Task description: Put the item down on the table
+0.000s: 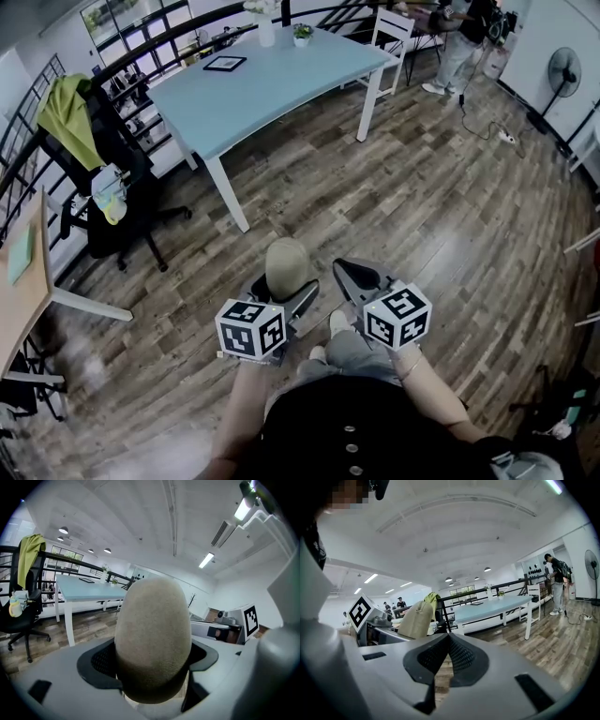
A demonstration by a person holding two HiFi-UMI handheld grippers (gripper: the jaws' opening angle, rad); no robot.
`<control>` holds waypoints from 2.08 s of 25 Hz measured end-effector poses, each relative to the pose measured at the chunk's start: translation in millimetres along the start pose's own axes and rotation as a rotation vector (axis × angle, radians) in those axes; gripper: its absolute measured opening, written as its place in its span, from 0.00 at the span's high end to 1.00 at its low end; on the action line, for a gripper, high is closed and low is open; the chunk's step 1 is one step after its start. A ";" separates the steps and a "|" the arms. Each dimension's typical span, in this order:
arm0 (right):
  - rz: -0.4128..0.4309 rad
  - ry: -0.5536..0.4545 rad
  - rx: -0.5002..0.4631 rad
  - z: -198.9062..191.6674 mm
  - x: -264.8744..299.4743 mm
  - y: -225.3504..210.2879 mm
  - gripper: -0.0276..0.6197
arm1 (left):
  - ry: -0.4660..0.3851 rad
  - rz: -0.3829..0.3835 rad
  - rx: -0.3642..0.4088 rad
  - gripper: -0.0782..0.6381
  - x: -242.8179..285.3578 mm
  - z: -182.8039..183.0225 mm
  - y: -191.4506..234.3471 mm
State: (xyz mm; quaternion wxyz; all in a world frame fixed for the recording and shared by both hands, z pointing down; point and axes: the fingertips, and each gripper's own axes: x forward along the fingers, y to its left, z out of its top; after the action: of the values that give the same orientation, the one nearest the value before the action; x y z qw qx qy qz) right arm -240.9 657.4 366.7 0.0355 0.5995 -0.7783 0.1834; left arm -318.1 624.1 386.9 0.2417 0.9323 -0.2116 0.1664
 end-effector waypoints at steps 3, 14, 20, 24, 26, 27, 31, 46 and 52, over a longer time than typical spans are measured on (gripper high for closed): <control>-0.005 0.012 -0.010 -0.8 7.8 -4.9 0.95 | 0.004 0.027 -0.014 0.31 0.2 -2.0 13.7; 0.028 -0.031 0.006 29.0 60.9 -46.6 0.95 | -0.030 0.058 -0.044 0.31 39.5 33.9 52.6; 0.033 -0.010 -0.011 52.0 104.0 -96.7 0.95 | -0.073 0.067 -0.106 0.31 81.9 76.3 82.6; 0.043 -0.015 -0.018 75.1 130.1 -127.0 0.95 | -0.080 0.092 -0.103 0.31 109.8 106.4 99.3; 0.050 -0.017 -0.017 83.0 140.2 -140.9 0.95 | -0.082 0.103 -0.100 0.31 123.4 118.8 105.8; 0.050 -0.017 -0.016 85.6 145.3 -148.7 0.95 | -0.083 0.108 -0.099 0.31 130.7 124.3 109.2; 0.049 -0.014 -0.014 95.9 166.3 -182.3 0.95 | -0.092 0.123 -0.096 0.31 159.6 145.3 121.0; 0.088 0.026 0.017 103.5 211.7 -233.6 0.95 | -0.069 0.170 -0.133 0.31 212.6 168.2 157.1; 0.072 0.046 0.029 101.8 229.0 -249.9 0.95 | -0.051 0.161 -0.146 0.31 233.3 174.8 175.8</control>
State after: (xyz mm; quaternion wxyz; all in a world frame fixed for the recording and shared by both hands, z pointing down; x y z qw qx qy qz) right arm -51.5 359.8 395.7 0.0380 0.5673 -0.7955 0.2097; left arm -165.7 320.3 405.3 0.2895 0.8961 -0.3034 0.1456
